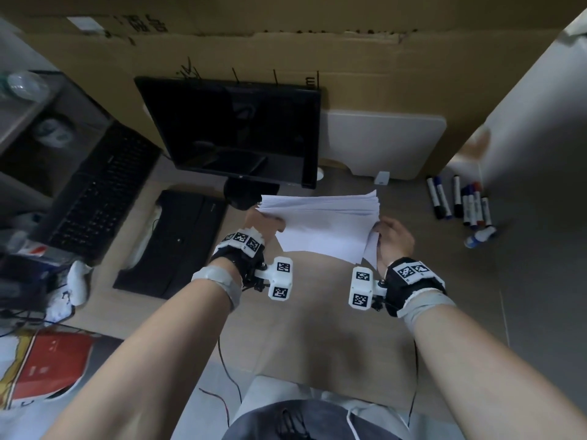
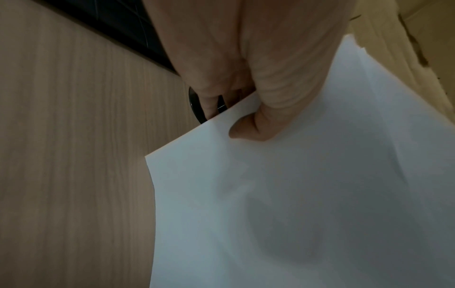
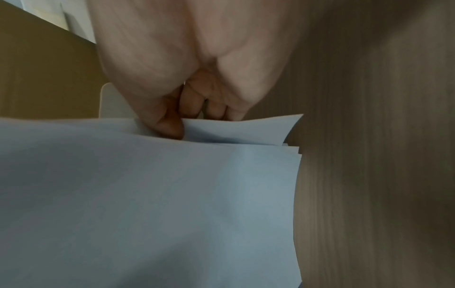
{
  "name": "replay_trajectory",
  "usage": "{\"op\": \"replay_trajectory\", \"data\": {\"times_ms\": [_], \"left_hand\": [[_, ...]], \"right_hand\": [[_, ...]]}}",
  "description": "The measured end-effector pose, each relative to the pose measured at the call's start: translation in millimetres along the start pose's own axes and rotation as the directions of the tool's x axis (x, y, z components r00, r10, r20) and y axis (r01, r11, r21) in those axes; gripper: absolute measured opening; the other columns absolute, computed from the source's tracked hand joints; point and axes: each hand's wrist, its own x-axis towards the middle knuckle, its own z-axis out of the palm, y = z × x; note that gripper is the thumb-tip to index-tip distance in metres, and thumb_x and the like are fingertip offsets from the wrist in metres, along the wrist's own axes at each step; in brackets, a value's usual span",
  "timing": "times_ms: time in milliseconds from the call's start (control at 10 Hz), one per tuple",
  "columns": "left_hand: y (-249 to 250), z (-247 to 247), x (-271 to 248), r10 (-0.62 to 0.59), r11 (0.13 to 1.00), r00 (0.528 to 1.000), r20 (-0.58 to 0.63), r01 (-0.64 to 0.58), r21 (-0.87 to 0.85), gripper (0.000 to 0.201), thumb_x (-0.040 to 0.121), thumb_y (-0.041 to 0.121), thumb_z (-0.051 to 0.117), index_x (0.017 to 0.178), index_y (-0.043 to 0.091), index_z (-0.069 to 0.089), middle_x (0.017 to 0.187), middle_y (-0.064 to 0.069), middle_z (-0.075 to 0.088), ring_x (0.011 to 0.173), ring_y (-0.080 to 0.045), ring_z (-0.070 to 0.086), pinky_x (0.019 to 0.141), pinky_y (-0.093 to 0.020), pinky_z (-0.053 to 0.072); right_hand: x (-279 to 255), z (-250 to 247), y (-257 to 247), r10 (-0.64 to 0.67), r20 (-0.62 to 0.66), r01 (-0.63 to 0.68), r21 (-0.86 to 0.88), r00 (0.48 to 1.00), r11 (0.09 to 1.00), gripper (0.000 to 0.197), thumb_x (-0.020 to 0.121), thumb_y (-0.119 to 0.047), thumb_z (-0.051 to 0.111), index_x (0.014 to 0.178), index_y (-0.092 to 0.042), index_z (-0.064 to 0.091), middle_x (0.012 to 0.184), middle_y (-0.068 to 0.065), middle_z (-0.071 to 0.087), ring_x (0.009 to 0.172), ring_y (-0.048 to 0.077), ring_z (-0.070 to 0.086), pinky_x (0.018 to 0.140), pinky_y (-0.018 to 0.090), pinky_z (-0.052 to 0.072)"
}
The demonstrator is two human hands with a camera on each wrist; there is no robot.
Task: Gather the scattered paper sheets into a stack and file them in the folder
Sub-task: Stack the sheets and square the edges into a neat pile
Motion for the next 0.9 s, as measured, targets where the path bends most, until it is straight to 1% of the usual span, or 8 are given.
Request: {"op": "replay_trajectory", "data": {"times_ms": [100, 200, 300, 400, 500, 600, 700, 900], "left_hand": [[-3.8, 0.9, 4.4, 0.043, 0.997, 0.997, -0.064, -0.048, -0.068, 0.025, 0.077, -0.002, 0.069, 0.09, 0.012, 0.052, 0.078, 0.001, 0.056, 0.076, -0.019, 0.053, 0.066, -0.025, 0.047], [-6.7, 3.6, 7.9, 0.049, 0.995, 0.997, -0.067, -0.055, -0.085, 0.024, 0.077, -0.001, 0.07, 0.086, 0.014, 0.054, 0.078, 0.002, 0.055, 0.079, -0.021, 0.055, 0.073, -0.03, 0.049], [-10.3, 5.5, 12.6, 0.038, 0.994, 0.997, -0.074, -0.045, -0.101, 0.03, 0.078, 0.0, 0.07, 0.074, 0.022, 0.05, 0.077, 0.002, 0.056, 0.081, -0.024, 0.056, 0.081, -0.037, 0.048], [-8.8, 6.6, 15.4, 0.028, 0.995, 0.998, -0.056, -0.033, -0.091, 0.032, 0.079, -0.001, 0.069, 0.071, 0.022, 0.047, 0.074, 0.003, 0.053, 0.074, -0.019, 0.052, 0.076, -0.033, 0.047], [-0.9, 6.1, 16.3, 0.018, 0.998, 1.0, 0.005, -0.018, -0.053, 0.039, 0.085, 0.001, 0.059, 0.06, 0.019, 0.036, 0.064, 0.003, 0.037, 0.072, -0.019, 0.04, 0.059, -0.018, 0.033], [1.0, 7.4, 20.7, -0.004, 0.983, 1.0, 0.018, 0.008, -0.185, 0.039, 0.089, 0.002, 0.056, 0.063, 0.021, 0.035, 0.068, 0.005, 0.036, 0.084, -0.017, 0.041, 0.06, -0.007, 0.032], [-13.0, 8.1, 24.8, 0.038, 0.97, 0.999, 0.004, -0.036, -0.242, 0.03, 0.083, -0.001, 0.065, 0.08, 0.026, 0.053, 0.082, 0.002, 0.057, 0.089, -0.023, 0.055, 0.089, -0.031, 0.05], [-19.4, 15.0, 31.6, 0.03, 0.948, 0.999, -0.033, -0.039, -0.316, 0.019, 0.078, 0.005, 0.07, 0.094, 0.011, 0.061, 0.089, -0.006, 0.063, 0.088, -0.025, 0.059, 0.08, -0.035, 0.05]], "right_hand": [[2.9, 2.4, 6.5, 0.031, -0.004, -0.031, -0.066, 1.0, 0.997, 0.021, 0.076, 0.003, 0.06, 0.083, -0.013, 0.072, 0.08, 0.005, 0.069, 0.071, 0.022, 0.061, 0.061, 0.027, 0.051], [6.8, 0.3, 12.0, 0.088, -0.015, -0.09, -0.175, 0.996, 0.981, 0.021, 0.078, -0.003, 0.063, 0.096, -0.008, 0.072, 0.085, 0.007, 0.067, 0.075, 0.023, 0.058, 0.068, 0.03, 0.046], [9.2, 1.3, 10.1, 0.101, -0.043, -0.109, -0.268, 0.994, 0.957, 0.008, 0.078, -0.011, 0.063, 0.082, -0.013, 0.07, 0.073, 0.002, 0.065, 0.068, 0.022, 0.057, 0.064, 0.029, 0.043], [12.4, 4.5, 8.8, 0.093, -0.012, -0.093, -0.246, 0.996, 0.965, 0.012, 0.073, -0.008, 0.064, 0.065, -0.015, 0.068, 0.059, -0.003, 0.065, 0.057, 0.018, 0.058, 0.063, 0.029, 0.051], [19.3, 3.4, 12.4, 0.083, 0.085, -0.048, -0.349, 0.993, 0.936, 0.014, 0.07, -0.016, 0.065, 0.071, -0.026, 0.075, 0.07, -0.001, 0.073, 0.075, 0.026, 0.07, 0.076, 0.036, 0.057], [17.4, -0.2, 8.6, 0.055, 0.073, -0.006, -0.549, 0.996, 0.836, 0.027, 0.084, -0.014, 0.058, 0.103, -0.027, 0.071, 0.101, 0.005, 0.071, 0.091, 0.03, 0.065, 0.073, 0.027, 0.045], [9.9, 6.7, 3.2, 0.008, 0.176, 0.104, -0.613, 0.984, 0.783, 0.053, 0.083, -0.002, 0.056, 0.133, -0.016, 0.047, 0.109, 0.01, 0.057, 0.093, 0.032, 0.06, 0.069, 0.026, 0.047], [18.7, 20.2, -11.0, -0.034, 0.233, 0.15, -0.499, 0.972, 0.854, 0.062, 0.069, 0.002, 0.072, 0.113, -0.015, 0.032, 0.087, -0.004, 0.048, 0.074, 0.015, 0.052, 0.054, 0.016, 0.038]]}}
